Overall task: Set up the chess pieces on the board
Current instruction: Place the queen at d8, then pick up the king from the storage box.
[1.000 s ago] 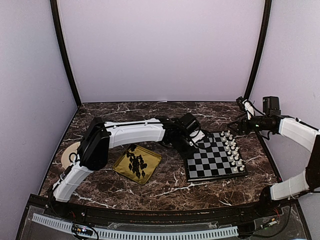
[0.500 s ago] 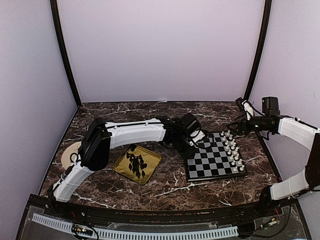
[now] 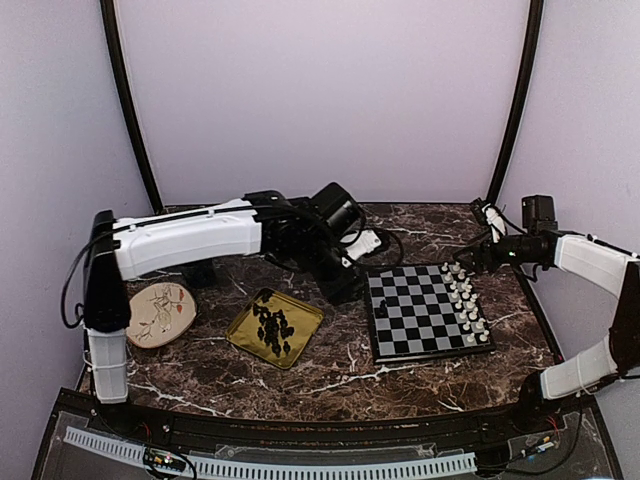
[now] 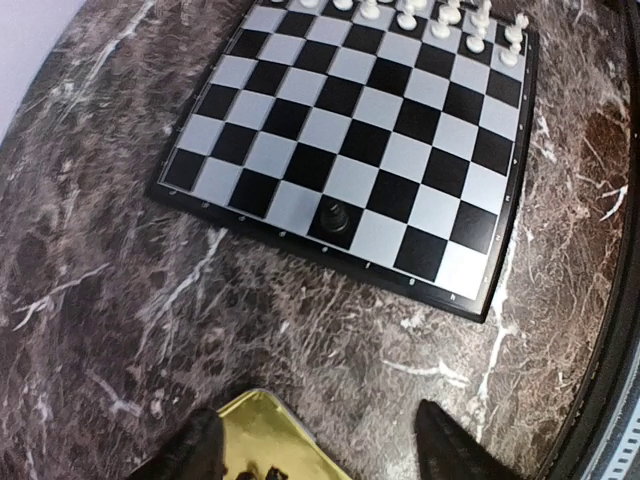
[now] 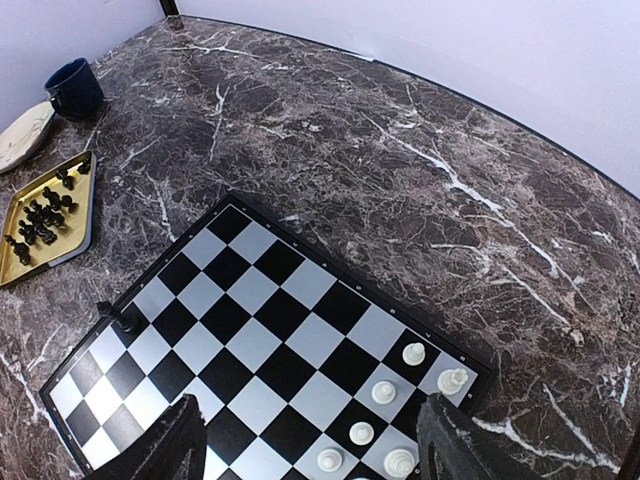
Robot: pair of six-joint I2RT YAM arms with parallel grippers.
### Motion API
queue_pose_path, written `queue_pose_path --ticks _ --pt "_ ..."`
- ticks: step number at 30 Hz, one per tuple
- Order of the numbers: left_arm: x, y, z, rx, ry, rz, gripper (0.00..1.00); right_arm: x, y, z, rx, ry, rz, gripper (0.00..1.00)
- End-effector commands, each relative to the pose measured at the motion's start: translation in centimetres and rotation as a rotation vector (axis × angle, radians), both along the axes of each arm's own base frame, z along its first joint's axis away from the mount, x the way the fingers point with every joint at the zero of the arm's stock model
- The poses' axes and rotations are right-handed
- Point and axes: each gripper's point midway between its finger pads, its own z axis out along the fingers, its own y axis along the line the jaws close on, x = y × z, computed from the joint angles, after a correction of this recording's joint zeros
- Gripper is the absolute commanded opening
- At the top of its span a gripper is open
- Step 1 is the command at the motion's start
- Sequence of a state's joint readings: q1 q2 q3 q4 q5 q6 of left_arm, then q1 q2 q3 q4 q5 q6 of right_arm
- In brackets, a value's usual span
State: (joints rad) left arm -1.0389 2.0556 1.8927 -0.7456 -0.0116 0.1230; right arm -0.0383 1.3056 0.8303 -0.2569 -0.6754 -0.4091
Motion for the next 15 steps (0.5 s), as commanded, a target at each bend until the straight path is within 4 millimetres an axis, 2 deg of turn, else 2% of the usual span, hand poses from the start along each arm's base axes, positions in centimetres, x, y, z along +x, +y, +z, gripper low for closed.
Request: queue_pose_path --ticks 1,3,9,12,15 --pt "0.7 5.2 4.6 -0.028 -0.15 0.154 0.98 0.4 0.1 0.6 -0.01 -0.018 0.006 0.73" --pt "1.9 8.3 4.7 0.015 -0.205 0.301 0.99 0.4 0.1 0.5 -0.01 -0.017 0.006 0.73" --pt "1.9 15.1 0.8 0.319 -0.247 0.442 0.99 0.4 0.2 0.4 -0.01 -0.013 0.008 0.73" --pt "1.8 16.3 -0.7 0.299 -0.268 0.461 0.99 0.3 0.3 0.6 -0.009 -0.015 0.01 0.73" --pt "2.3 17.1 -0.3 0.167 -0.245 0.518 0.99 0.2 0.3 0.8 -0.01 -0.024 0.007 0.73"
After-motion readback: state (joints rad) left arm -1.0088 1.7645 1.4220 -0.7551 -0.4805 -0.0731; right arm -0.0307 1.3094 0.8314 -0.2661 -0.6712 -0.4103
